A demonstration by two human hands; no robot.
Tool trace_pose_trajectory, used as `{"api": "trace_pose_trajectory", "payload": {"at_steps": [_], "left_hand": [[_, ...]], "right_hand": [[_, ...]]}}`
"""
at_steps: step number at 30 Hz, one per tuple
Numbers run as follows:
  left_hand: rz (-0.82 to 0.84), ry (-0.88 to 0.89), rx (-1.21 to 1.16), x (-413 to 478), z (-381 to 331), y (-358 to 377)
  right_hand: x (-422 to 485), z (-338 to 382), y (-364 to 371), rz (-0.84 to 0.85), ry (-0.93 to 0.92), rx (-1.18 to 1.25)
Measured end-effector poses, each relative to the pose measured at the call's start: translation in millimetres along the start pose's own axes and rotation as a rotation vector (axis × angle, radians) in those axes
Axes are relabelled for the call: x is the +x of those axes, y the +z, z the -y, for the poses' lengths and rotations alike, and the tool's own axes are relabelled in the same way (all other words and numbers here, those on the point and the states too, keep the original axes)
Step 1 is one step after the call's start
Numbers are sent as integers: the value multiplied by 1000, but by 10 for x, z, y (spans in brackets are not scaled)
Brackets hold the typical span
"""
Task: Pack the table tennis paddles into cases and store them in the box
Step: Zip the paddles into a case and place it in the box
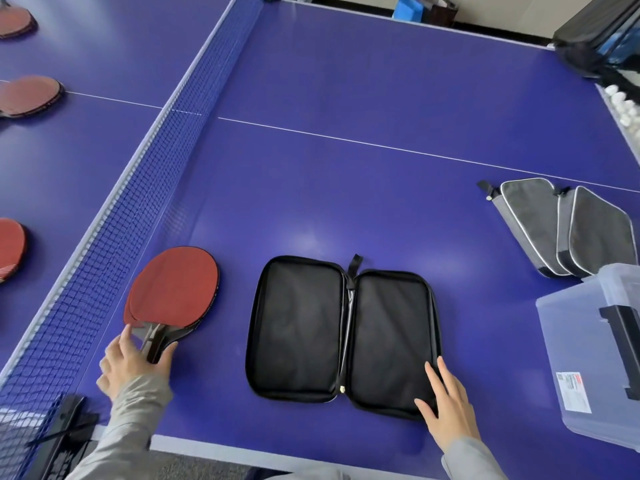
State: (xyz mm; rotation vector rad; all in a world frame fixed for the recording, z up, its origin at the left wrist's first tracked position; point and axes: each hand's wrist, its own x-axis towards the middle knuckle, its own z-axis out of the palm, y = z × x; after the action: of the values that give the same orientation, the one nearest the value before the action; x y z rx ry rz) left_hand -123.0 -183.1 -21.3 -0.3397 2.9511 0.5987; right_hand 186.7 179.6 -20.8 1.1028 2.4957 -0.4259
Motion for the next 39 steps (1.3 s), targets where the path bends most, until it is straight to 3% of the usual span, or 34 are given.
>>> {"api": "trace_pose_trajectory", "payload": {"at_steps": [3,7,13,25,33,39], "left_hand": [[144,-73,55,123,26,-18],[159,-154,-86,228,60,17],[272,-166,-32,321,126,3],[242,-146,-79,219,92,-79],[171,-65,-193,-217,-520,-108],[260,-14,-272,-927,-1269,352]], "right_hand": [[16,19,-8,23,20,36],[29,39,-18,39,29,63],[4,35,-20,53,36,77],[6,3,34,46,41,47],[28,-102,64,-5,-23,-43],[136,-207,5,-20,-94,-57]]}}
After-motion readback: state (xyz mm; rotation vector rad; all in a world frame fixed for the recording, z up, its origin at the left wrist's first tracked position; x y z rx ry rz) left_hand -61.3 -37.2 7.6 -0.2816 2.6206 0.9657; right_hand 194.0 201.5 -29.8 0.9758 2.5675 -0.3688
